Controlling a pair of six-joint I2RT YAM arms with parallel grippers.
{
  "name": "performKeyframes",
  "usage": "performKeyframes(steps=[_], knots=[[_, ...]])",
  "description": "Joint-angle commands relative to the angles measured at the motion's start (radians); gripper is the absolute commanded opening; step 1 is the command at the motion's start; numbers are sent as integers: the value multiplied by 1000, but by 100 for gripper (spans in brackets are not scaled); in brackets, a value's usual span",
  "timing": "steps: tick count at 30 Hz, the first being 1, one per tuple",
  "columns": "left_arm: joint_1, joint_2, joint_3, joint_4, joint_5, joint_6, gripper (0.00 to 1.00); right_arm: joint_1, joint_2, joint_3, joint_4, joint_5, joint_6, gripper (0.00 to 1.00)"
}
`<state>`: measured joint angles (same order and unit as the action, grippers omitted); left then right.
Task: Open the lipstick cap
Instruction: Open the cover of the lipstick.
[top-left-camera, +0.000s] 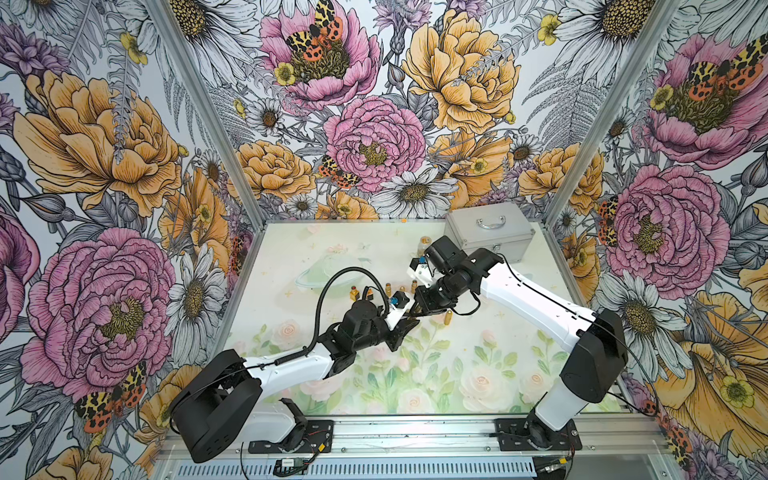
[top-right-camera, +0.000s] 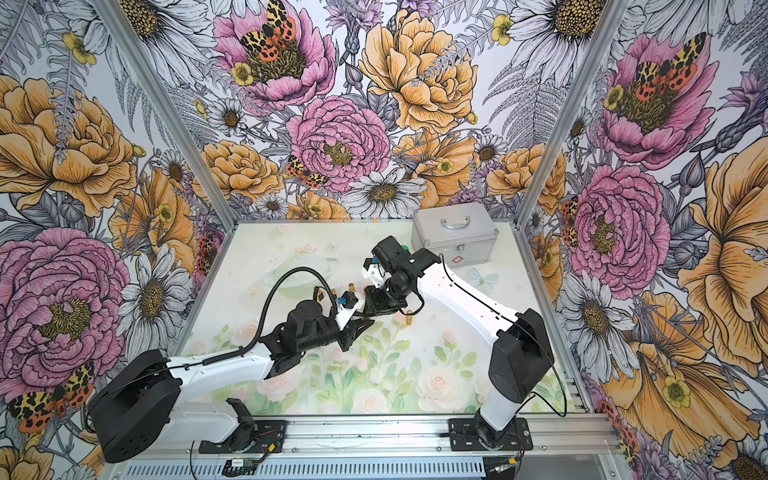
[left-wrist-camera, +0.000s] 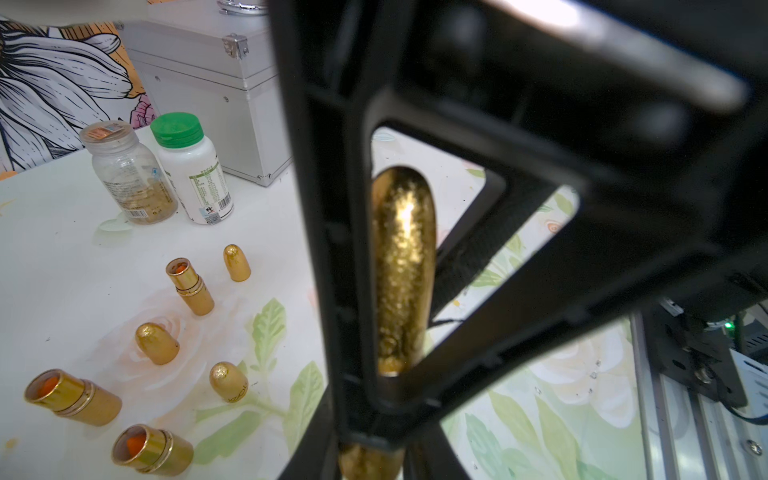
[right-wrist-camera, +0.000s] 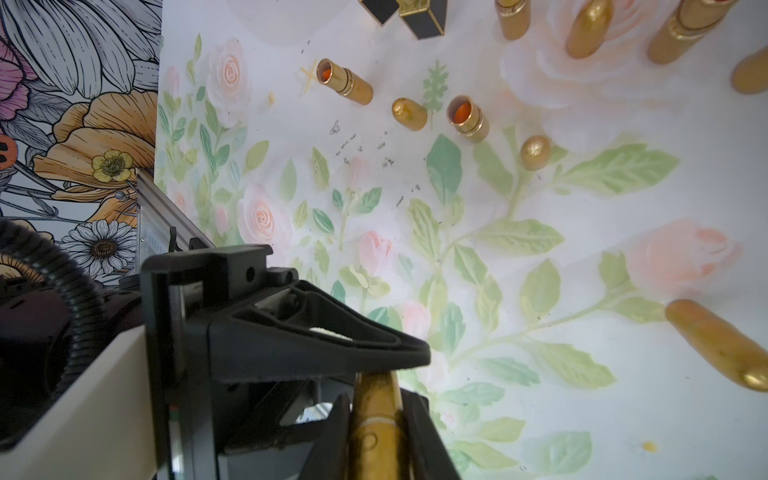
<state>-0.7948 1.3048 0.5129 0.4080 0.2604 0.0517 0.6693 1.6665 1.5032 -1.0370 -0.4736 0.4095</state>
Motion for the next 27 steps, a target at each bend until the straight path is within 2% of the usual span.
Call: performKeyframes(steps=[1,6,10,16,27], knots=[[-3,2,23,51,12,-11,19,-7,2,25,2,-11,-1,23],[-3,-4,16,51,-8,-17,7,-8,-9,25,6,-3,0,23],[-3,-5,6,46,-23,-18,0,-10,-28,28,8,17,0,28],[-3,-11,-5,28,-41,-18,0,-13,-64,28,21,48,3,37],[-4,-16,1,8,-47,-9,0,-16,-69,14,32,69,5,34]])
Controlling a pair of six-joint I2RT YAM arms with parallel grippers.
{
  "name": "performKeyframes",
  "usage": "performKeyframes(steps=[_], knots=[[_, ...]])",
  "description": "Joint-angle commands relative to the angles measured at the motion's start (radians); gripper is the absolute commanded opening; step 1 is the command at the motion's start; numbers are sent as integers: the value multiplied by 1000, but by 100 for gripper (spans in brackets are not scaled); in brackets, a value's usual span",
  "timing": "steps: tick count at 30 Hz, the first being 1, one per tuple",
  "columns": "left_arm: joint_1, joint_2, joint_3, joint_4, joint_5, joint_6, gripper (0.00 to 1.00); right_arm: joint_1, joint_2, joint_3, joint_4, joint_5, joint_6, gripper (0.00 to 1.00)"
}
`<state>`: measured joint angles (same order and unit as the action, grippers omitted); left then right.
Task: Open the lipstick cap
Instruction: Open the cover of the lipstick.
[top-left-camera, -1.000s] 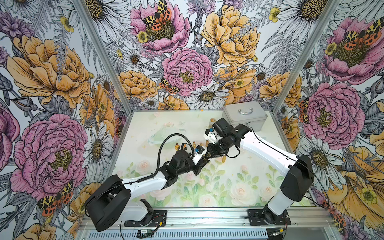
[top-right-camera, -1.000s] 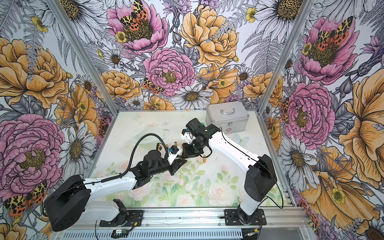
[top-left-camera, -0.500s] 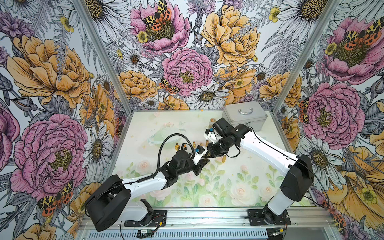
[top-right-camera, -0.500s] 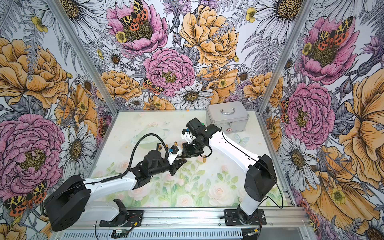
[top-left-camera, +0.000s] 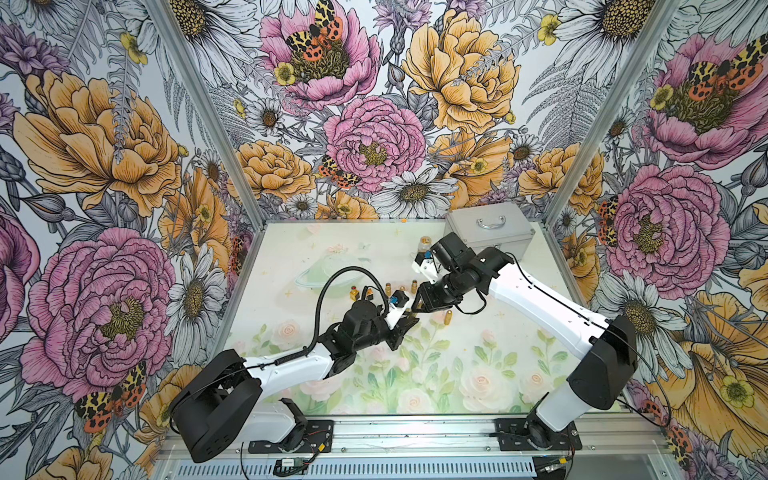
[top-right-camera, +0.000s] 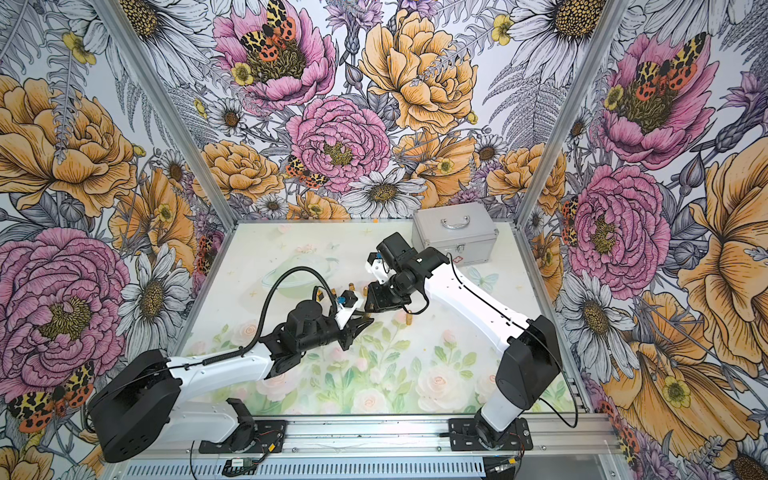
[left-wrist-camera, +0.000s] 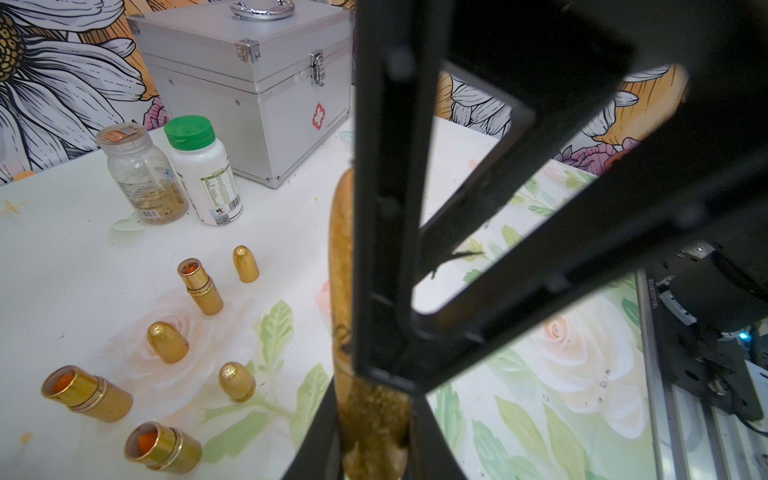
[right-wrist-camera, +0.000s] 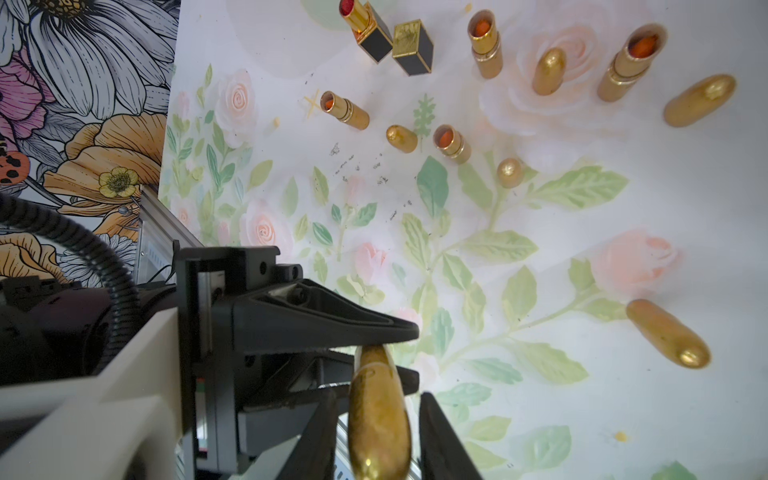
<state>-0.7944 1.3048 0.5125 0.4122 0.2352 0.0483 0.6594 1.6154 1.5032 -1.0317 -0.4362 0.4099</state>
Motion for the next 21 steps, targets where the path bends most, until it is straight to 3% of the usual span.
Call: performKeyframes(steps=[1,21], knots=[[-4,-16,3,3,-18,-5,0,-7,-18,13,31,34,4,33],[-4,-36,-3,-22,-71,-14,0,-10,-39,-3,62,79,20,22]])
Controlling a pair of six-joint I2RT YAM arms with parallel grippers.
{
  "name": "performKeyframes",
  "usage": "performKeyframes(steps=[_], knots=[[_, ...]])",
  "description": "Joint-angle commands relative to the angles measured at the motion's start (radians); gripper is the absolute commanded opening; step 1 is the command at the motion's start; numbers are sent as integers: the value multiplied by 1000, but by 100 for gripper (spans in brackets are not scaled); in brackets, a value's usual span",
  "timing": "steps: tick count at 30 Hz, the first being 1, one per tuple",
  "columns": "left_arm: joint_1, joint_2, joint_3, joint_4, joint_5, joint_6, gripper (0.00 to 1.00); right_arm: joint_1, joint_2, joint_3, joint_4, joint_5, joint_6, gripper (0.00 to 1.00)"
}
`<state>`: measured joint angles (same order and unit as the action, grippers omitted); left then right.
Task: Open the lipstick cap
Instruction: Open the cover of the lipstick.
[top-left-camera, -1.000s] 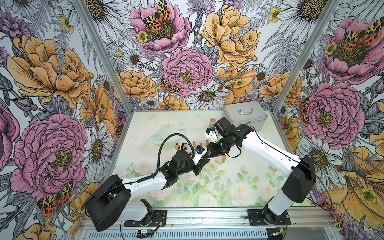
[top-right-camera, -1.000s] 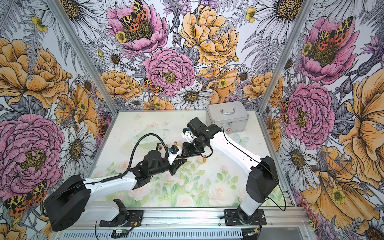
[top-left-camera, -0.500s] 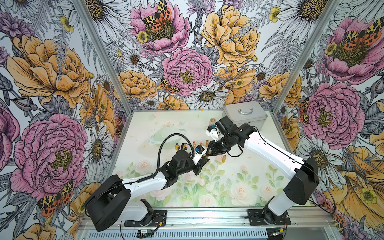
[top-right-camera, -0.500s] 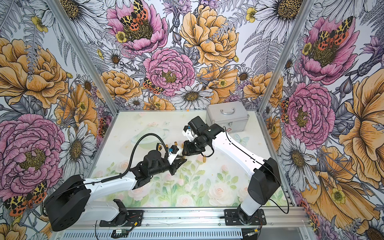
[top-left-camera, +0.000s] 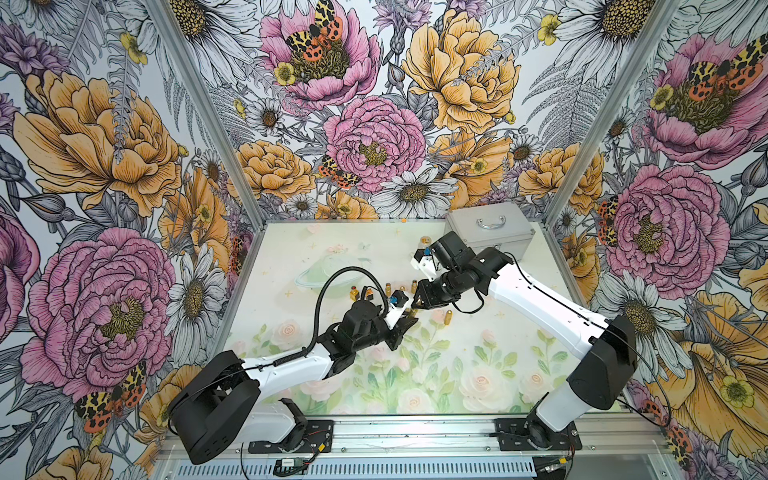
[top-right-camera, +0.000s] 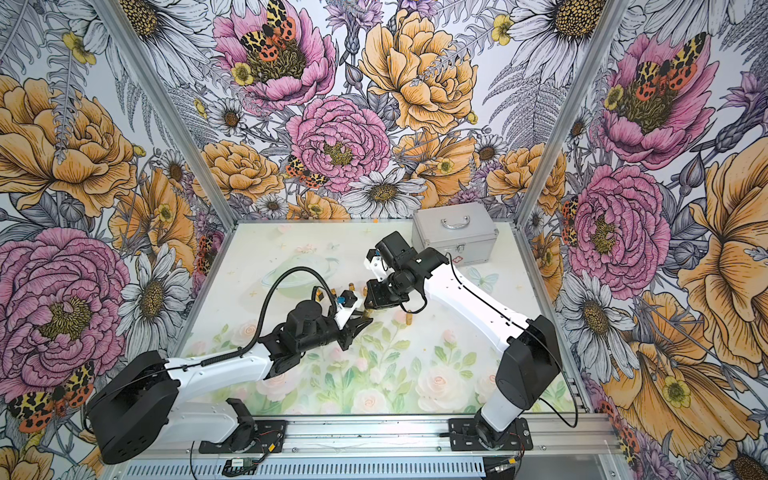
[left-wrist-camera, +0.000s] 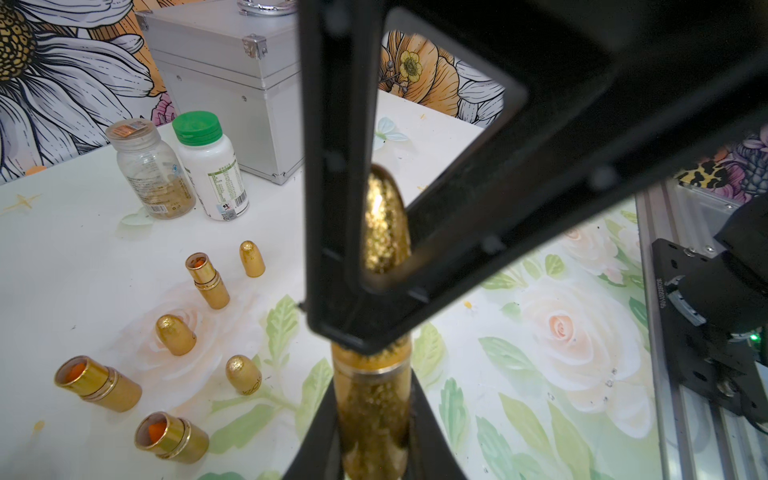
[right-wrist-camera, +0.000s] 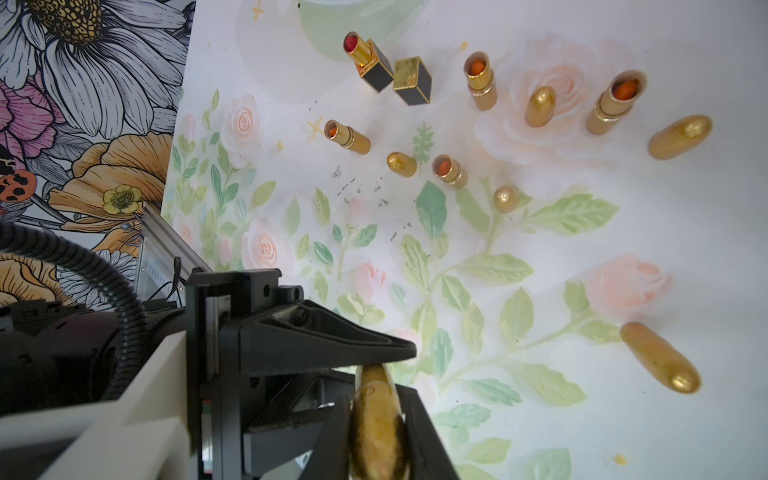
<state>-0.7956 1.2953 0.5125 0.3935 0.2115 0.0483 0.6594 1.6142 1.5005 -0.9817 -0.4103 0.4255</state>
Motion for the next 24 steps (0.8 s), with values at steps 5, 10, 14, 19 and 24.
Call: performKeyframes(steps=[5,10,14,19,24], knots=[[-10,-33,-24,-10,-99,-35,0,-12,-54,17,12,73,11,21],[-21,-29,-36,-35,-147,-41,0,-23,-82,43,12,70,31,20],[-21,-30,-47,-35,-163,-48,0,-33,-106,60,12,63,45,20],[-21,-35,-50,-35,-161,-50,0,-62,-126,55,14,70,61,20],[-21,-41,-56,-36,-156,-52,0,-73,-133,53,27,49,72,20]])
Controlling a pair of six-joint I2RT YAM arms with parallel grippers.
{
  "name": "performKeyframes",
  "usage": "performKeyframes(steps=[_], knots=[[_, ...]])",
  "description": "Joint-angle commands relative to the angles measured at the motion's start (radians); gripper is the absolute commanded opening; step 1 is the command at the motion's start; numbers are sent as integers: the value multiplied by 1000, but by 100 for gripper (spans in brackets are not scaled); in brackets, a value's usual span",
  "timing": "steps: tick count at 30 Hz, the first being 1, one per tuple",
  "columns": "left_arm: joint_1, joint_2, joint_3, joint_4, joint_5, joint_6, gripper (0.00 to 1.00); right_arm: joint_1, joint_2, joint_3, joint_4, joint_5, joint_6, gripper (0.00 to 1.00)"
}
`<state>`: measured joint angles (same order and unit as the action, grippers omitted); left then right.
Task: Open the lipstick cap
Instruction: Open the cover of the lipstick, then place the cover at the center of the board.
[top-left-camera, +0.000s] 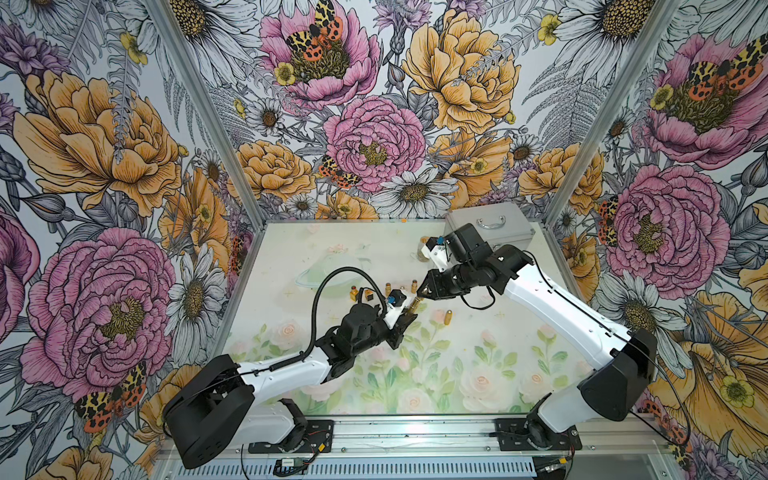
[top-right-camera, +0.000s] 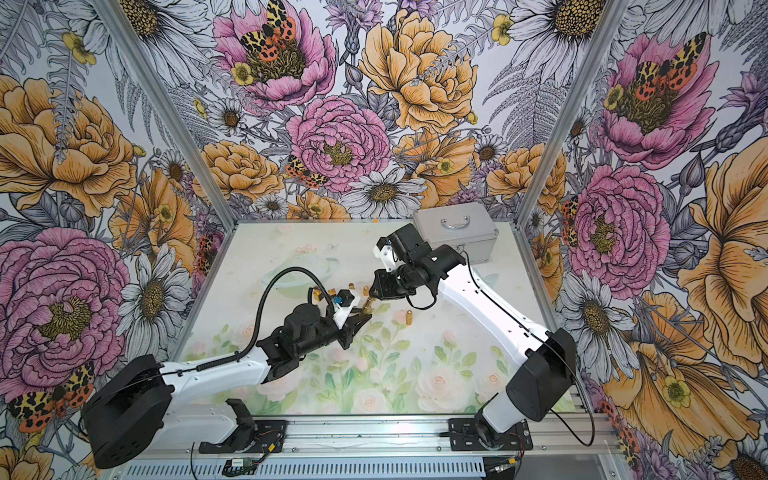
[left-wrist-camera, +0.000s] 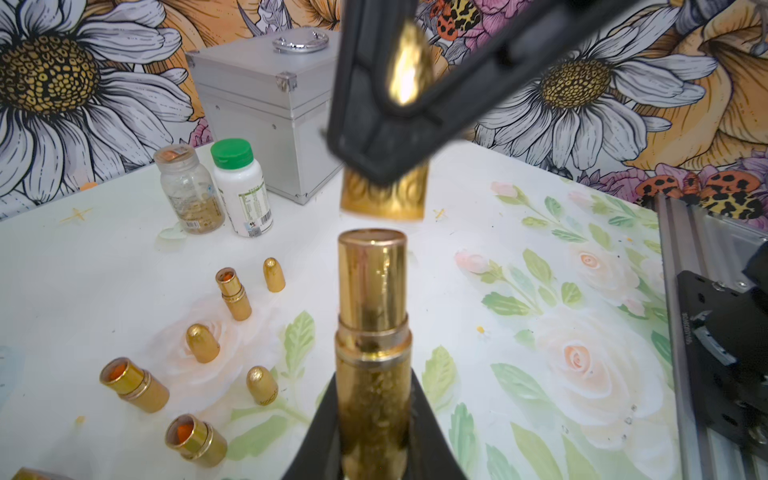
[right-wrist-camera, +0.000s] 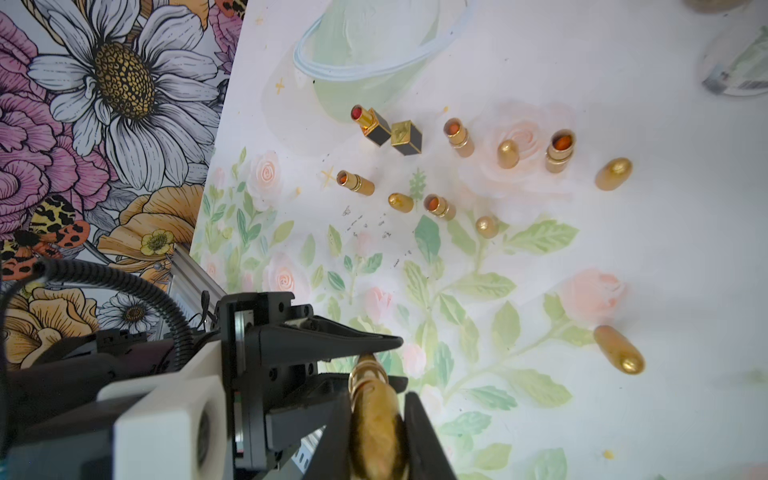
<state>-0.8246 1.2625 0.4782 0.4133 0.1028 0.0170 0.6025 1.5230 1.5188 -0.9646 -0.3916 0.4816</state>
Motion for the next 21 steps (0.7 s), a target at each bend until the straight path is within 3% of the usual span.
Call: performKeyframes(steps=[1,4,13,21], knots=[[8,-13,-24,-55,-45,-22,0,-19,-41,32,13,29,18,20],[9,-32,-30,-54,-50,-28,0,-27,-35,16,24,48,17,20],[11,-101,-57,-48,-77,-38,0,-24,70,-137,151,321,28,21],[13,-107,-68,-39,-104,-51,0,-3,215,-200,303,411,4,20]])
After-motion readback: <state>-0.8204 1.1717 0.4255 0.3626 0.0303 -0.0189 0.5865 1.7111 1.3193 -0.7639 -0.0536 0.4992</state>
